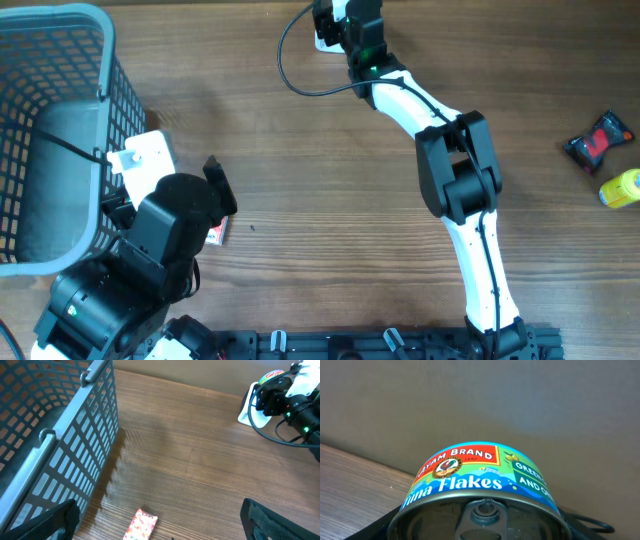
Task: Scan the item barcode
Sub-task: 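Hold the tin's label side in front of the white scanner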
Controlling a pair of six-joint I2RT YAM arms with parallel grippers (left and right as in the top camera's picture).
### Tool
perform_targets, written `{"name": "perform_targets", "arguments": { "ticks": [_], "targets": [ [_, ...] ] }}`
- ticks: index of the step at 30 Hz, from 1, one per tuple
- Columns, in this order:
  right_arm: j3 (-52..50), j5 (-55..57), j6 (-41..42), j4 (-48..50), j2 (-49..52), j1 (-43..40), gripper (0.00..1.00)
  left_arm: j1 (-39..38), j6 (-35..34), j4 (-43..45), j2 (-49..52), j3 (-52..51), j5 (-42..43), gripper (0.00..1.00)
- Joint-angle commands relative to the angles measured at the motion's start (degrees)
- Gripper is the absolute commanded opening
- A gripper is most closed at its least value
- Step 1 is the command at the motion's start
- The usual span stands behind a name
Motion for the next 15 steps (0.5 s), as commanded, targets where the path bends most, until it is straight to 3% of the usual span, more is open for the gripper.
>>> {"name": "perform_targets", "arguments": {
  "ticks": [1,15],
  "targets": [
    [1.25,1.09,-0.72,2.64,2.14,-0.26,0.64,-0.02,-1.01,0.00,-0.02,-0.35,-0.59,1.00],
    [1.25,1.49,-0.57,4.85,3.91,-1.05,0.63,-0.02,-0.98,0.00,1.81,-0.35,-1.18,1.00]
  ]
}}
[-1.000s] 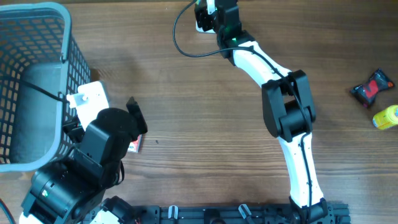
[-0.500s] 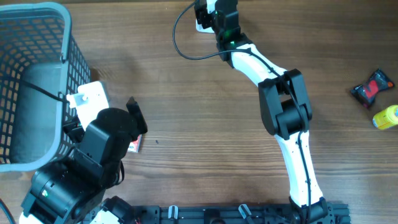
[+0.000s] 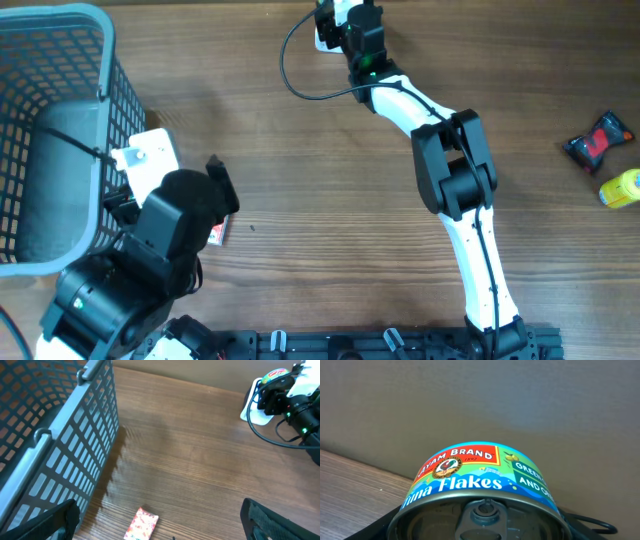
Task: Scan the item barcode
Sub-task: 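Hold the tin's label side in front of the white scanner, then carry the tuna tin to the right edge with the right gripper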
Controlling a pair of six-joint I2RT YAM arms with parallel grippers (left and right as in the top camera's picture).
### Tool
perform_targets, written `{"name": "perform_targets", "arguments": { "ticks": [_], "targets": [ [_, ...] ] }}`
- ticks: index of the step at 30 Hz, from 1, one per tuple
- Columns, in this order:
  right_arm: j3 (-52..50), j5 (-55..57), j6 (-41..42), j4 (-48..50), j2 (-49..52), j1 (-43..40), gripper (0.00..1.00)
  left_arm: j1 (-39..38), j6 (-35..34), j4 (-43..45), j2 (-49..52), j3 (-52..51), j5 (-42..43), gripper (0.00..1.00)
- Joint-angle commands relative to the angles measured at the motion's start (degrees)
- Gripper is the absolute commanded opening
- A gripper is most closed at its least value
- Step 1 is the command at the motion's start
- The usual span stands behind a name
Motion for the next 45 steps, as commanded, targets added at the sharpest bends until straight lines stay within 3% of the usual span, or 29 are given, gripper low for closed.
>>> {"name": "perform_targets", "arguments": {
  "ticks": [1,10,22,31,38,45],
  "targets": [
    [1.25,1.22,-0.61,0.46,1.53,-0.44,0.63,-0.02,-0.98,-0.02,0.79,-0.35,-1.20,1.00],
    [1.38,4.87,-3.74,-9.22,-3.58,0.72,0.55,-0.02,-0.74,-0.07,0.98,-0.35,-2.67,1.00],
    [1.38,8.87,-4.48,-20.48,-17.46,0.74,0.56,-0.02,-0.55,-2.84,0.98,-0.35,-3.19,1.00],
    [1.38,34.40,-10.32,-35.21,-22.53,-2.16,0.56,-0.02,-0.55,-3.69,0.98,-0.35,-3.58,1.00],
    [1.38,39.76,-2.73,-48.11,-23.47,-8.46,0.56,-0.02,-0.59,-3.39,0.98,-0.35,-3.56,1.00],
    [1.38,33.97,6.14,-60.61,-26.82,-17.70,0.57,-0.02,-0.66,-3.39,0.98,-0.35,-3.56,1.00]
  ]
}}
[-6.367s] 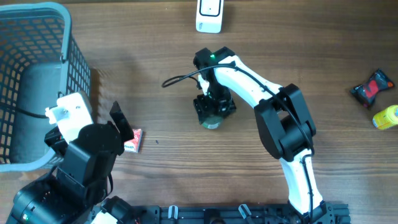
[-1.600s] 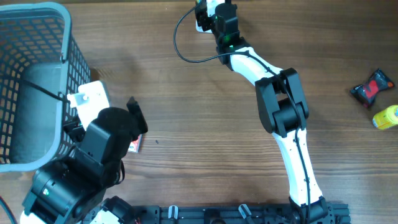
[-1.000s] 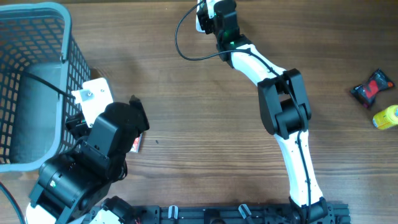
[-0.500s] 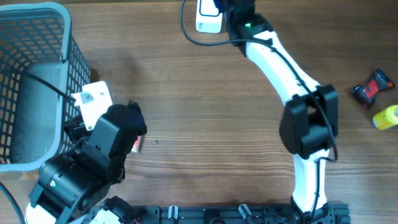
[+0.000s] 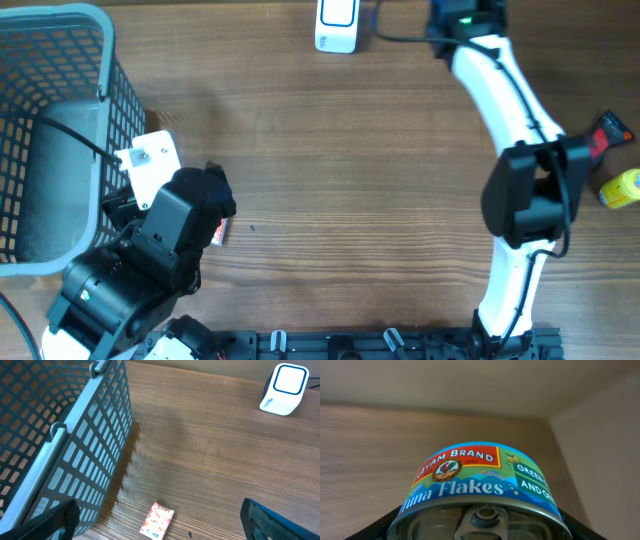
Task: Scan the item barcode
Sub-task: 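Carry the tuna tin to the right edge with the right gripper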
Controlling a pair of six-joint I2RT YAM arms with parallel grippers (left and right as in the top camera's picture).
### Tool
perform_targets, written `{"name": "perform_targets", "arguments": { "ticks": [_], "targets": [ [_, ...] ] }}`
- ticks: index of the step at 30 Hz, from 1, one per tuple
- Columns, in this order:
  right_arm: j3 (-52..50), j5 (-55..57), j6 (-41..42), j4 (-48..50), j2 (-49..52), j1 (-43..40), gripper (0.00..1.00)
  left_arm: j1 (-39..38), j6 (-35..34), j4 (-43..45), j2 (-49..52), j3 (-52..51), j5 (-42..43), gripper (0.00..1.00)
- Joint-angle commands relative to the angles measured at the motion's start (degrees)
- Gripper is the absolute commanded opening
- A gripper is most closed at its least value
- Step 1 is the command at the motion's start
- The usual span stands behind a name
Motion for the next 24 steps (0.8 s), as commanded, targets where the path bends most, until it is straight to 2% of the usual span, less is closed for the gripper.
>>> {"name": "perform_targets", "arguments": {
  "ticks": [1,9,11,14,19,24],
  "targets": [
    [0.63,-3.41,7.87,-4.61,-5.01,-5.70,0.57,-0.02,-0.87,0.26,0.00,-0.35,-1.40,1.00],
    [0.61,-19.32,13.79,-19.69,-5.46,-20.46,0.56,-0.02,-1.05,0.46,0.00,-0.35,-1.14,1.00],
    [0.59,-27.61,14.49,-23.56,-5.46,-25.20,0.53,-0.02,-1.05,0.90,0.00,-0.35,-0.61,1.00],
    [0.48,-35.12,15.58,-26.49,-5.46,-29.35,0.54,-0.02,-1.03,1.77,0.00,-0.35,0.63,1.00],
    [0.20,-40.50,19.76,-28.15,-5.38,-33.97,0.54,-0.02,-1.05,2.19,0.00,-0.35,1.44,1.00],
    [-1.60,-43.69,19.96,-23.91,-5.16,-34.34,0.57,-0.02,-1.07,2.75,0.00,-0.35,3.28,1.00]
  ]
}}
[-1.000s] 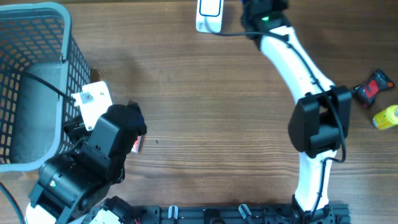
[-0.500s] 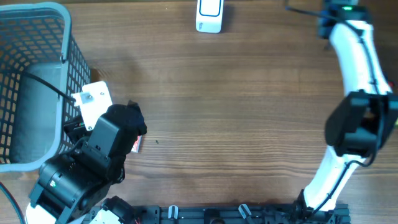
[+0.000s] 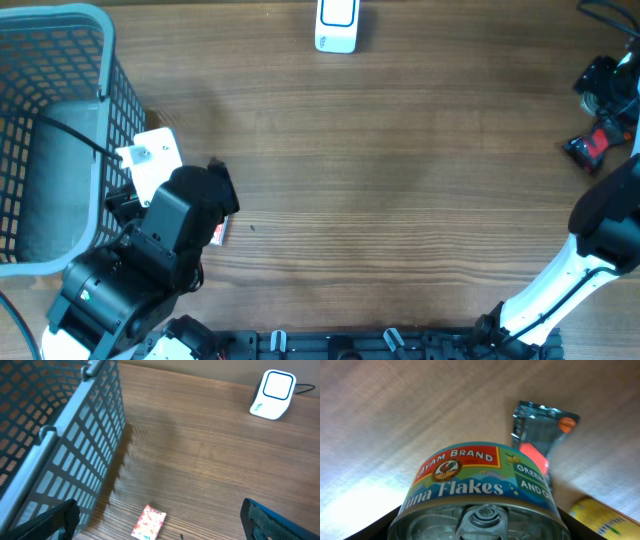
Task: Scan the item barcode
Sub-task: 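Carry the tuna tin to the right edge with the right gripper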
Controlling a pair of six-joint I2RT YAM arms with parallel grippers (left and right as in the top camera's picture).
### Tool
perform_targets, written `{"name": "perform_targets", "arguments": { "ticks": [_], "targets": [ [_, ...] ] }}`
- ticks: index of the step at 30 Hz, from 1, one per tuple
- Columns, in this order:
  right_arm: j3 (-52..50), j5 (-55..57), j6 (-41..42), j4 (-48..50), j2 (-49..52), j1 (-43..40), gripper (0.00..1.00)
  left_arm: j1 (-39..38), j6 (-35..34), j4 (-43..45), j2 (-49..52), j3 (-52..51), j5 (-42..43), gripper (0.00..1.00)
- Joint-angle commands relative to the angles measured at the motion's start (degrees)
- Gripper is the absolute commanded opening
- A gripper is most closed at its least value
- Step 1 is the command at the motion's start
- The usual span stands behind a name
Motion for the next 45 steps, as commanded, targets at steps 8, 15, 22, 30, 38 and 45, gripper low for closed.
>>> {"name": "perform_targets", "arguments": {
  "ticks": [8,15,22,30,38,45],
  "targets": [
    [-3.67,-6.25,2.14,13.75,2.93,0.96,0.62,-0.02,-1.01,2.12,0.00,-0.35,2.14,1.00],
    [-3.67,-6.21,2.10,16.41,7.43,1.03,0.62,-0.02,-1.03,2.16,0.00,-0.35,2.14,1.00],
    [-3.69,-6.23,2.10,15.96,13.03,1.07,0.59,-0.02,-1.03,2.23,0.00,-0.35,2.16,1.00],
    [-3.69,-2.93,2.12,15.08,13.86,0.70,0.63,-0.02,-1.03,2.23,0.00,-0.35,2.16,1.00],
    [-3.69,3.26,3.43,12.61,13.86,-1.88,0.66,-0.02,-1.01,2.21,0.00,-0.35,2.14,1.00],
    [-3.67,2.62,0.35,12.66,13.81,-3.50,1.00,-0.02,-1.01,2.23,0.00,-0.35,2.14,1.00]
  ]
}}
